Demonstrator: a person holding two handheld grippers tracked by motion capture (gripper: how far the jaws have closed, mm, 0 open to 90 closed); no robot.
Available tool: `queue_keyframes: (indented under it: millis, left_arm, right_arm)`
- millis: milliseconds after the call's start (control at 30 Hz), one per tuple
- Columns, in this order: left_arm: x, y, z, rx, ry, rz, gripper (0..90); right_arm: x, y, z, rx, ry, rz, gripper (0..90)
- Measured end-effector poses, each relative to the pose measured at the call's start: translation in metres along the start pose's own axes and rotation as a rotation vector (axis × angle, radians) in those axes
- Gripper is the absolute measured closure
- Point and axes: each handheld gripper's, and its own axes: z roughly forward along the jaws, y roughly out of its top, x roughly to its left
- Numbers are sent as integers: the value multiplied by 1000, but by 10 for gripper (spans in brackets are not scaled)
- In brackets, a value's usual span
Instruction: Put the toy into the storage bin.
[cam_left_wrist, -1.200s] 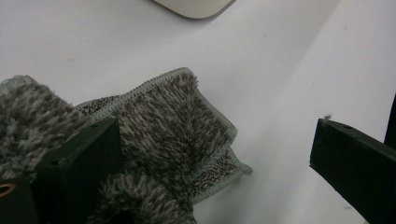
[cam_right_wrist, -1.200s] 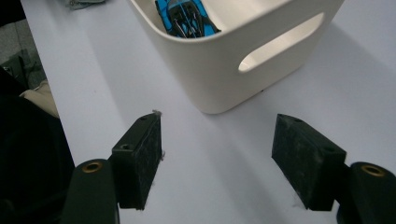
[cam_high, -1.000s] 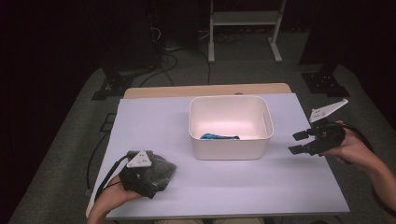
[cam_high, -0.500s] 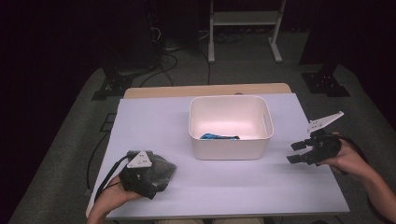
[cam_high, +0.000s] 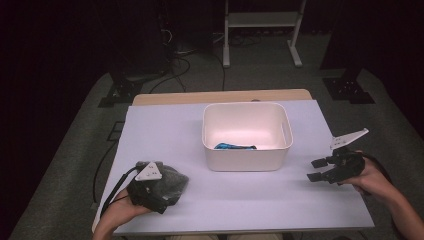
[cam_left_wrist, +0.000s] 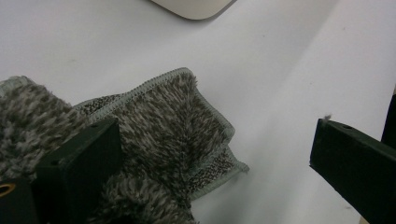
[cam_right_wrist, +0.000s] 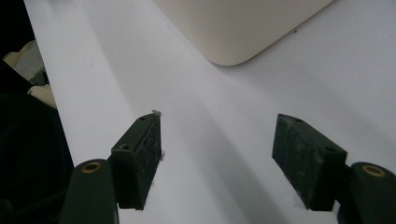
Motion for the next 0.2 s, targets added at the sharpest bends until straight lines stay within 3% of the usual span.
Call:
queue_keyframes:
  millis: [200]
  left_arm:
    - [0, -1, 0, -1, -1, -5, 18]
  right_arm:
    - [0, -10, 7, -4, 12, 12, 308]
